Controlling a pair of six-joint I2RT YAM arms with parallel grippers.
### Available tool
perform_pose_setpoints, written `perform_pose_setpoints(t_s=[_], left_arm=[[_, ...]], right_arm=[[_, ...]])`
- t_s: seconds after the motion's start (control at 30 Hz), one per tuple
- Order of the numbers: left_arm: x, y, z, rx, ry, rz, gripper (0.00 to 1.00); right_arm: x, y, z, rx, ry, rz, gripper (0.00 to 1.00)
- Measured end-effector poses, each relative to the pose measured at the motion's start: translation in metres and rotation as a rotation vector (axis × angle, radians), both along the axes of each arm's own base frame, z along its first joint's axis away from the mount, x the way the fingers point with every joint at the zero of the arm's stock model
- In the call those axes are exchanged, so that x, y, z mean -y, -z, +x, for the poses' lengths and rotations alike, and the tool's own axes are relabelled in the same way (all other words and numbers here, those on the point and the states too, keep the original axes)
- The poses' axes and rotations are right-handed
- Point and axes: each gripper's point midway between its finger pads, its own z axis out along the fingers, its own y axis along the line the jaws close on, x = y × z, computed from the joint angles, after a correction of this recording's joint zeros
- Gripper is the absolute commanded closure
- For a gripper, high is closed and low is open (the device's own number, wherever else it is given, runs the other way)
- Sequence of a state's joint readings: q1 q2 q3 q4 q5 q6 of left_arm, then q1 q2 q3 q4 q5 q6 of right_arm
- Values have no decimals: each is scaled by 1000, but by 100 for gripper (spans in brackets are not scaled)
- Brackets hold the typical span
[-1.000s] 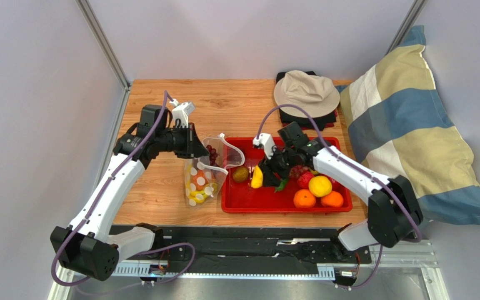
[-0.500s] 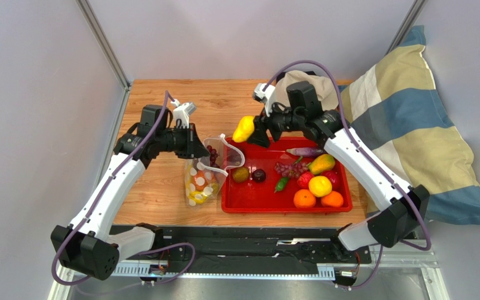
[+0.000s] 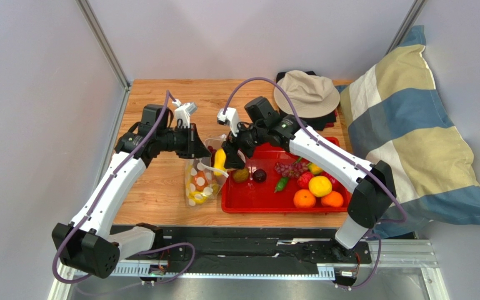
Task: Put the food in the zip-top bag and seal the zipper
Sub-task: Place the fake fruit in the zipper food storage bag.
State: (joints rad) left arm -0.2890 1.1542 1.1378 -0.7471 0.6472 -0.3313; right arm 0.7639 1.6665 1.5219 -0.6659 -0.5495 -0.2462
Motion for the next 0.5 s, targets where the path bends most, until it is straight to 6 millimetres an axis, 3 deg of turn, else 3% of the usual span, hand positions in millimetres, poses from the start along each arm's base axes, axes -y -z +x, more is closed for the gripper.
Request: perform_pose_setpoints(t_s=[0.13,0.23,0.37,0.5], left_arm=[[1,-1,-1,-1,4,-6,100],[1,-1,0,1,3,-8,100],[1,-2,1,5,2,-9,100],[1,-3,2,9,2,-11,100]], right_arm=[[7,-2,0,-33,18,-4,11],[23,-10,12,-96,99,27,13],[55,-18,34,-149,240,67,24],[73,-4,41,-229,337,64,33]])
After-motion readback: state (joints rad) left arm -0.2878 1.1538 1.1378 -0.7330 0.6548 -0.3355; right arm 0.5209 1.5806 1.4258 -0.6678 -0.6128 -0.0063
